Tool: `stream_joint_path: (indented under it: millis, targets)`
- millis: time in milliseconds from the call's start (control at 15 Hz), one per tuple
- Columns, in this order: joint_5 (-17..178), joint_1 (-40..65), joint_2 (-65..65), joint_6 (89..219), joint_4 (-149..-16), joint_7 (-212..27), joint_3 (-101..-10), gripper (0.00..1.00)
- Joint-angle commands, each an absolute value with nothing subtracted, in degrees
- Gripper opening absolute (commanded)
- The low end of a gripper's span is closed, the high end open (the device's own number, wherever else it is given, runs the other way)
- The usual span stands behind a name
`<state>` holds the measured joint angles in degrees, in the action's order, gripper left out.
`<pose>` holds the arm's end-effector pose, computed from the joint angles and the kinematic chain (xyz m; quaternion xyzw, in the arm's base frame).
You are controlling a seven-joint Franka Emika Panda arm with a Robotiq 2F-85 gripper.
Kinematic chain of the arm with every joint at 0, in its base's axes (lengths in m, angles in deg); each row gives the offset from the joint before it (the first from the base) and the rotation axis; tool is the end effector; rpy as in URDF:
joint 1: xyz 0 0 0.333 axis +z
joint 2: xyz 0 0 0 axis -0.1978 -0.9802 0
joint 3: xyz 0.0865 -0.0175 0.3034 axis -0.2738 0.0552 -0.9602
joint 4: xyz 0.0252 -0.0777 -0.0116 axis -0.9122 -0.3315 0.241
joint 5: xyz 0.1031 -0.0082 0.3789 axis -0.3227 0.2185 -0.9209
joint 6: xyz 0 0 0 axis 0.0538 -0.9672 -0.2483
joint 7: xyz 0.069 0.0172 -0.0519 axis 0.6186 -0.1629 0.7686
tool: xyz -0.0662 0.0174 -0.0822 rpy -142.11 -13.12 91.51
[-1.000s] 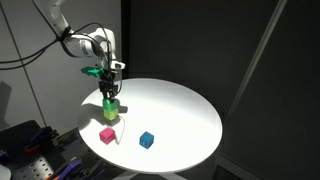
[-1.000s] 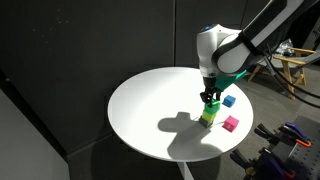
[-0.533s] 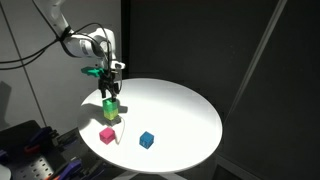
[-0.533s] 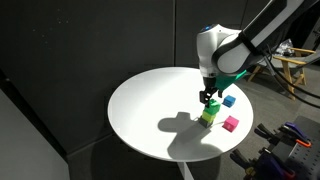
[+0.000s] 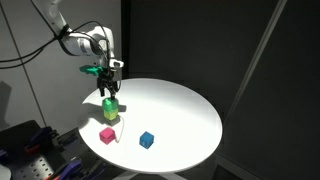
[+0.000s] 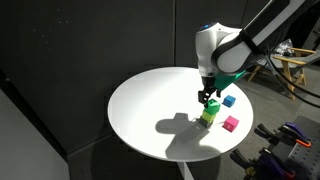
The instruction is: Pick up the green block and put it on the lime green block
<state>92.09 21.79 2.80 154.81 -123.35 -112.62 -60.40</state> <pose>0.4894 0.0934 0.2230 0.9920 -0.0201 -0.0702 0.1033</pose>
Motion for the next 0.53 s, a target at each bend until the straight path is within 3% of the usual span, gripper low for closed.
stream_joint_path:
  millis: [0, 467]
  targets:
    - [91.40, 21.80, 5.42, 155.77, -124.32, -110.97, -61.78, 1.00]
    - [89.27, 22.03, 7.83, 158.57, -125.10, -109.53, -64.55, 1.00]
